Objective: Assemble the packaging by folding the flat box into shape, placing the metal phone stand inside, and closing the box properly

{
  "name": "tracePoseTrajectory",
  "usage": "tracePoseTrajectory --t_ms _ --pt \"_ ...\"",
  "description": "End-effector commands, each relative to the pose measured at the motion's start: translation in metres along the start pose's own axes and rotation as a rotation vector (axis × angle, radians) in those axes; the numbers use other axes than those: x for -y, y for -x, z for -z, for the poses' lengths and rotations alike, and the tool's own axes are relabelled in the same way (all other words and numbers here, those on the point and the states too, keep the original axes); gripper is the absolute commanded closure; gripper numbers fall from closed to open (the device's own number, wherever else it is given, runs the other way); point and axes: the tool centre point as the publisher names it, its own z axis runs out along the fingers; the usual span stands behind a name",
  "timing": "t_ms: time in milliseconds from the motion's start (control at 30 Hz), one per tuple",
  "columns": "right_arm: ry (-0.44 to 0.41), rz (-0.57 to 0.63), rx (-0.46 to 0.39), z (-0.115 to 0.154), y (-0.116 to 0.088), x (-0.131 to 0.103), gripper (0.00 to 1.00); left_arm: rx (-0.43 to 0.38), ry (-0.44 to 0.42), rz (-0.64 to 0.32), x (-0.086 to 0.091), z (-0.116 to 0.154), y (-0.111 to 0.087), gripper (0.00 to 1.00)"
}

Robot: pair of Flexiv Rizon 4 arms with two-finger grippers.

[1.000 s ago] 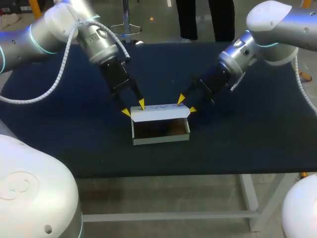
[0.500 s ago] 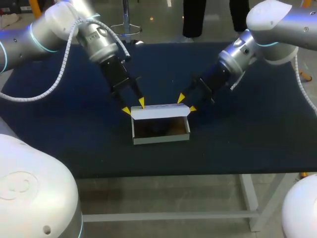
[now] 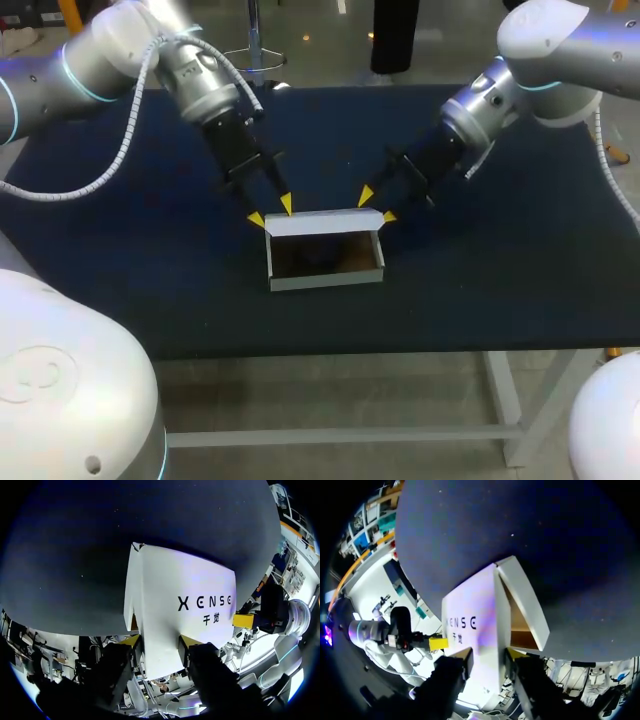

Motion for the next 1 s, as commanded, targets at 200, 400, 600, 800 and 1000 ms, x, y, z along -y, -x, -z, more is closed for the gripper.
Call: tracePoseTrajectory --t_ms 200,400,600,800,1000 --pt "-0.011 -0.001 0.003 -0.0012 -0.0061 -0.0034 0.55 0.0 0.016 0.011 0.0043 0.0018 -0.0059 0.51" --pt "-0.014 0.0 0.005 -0.0009 -0.0084 -0.0042 0.55 -0.006 0.021 0.012 0.004 0.0035 -0.0072 0.51" --pt "-0.016 -0.001 0.005 -0.0004 -0.0098 -0.005 0.55 -0.012 0.025 0.019 0.0039 0.0051 -0.0085 0.51" --pt "-0.018 0.001 0.005 0.0002 -0.0111 -0.0053 0.55 -0.023 0.04 0.019 0.0048 0.0072 -0.0116 0.51" --pt "-0.02 -0.001 0.003 0.0006 -0.012 -0.0059 0.55 -0.058 0.07 0.018 0.0047 0.0087 -0.0139 0.52"
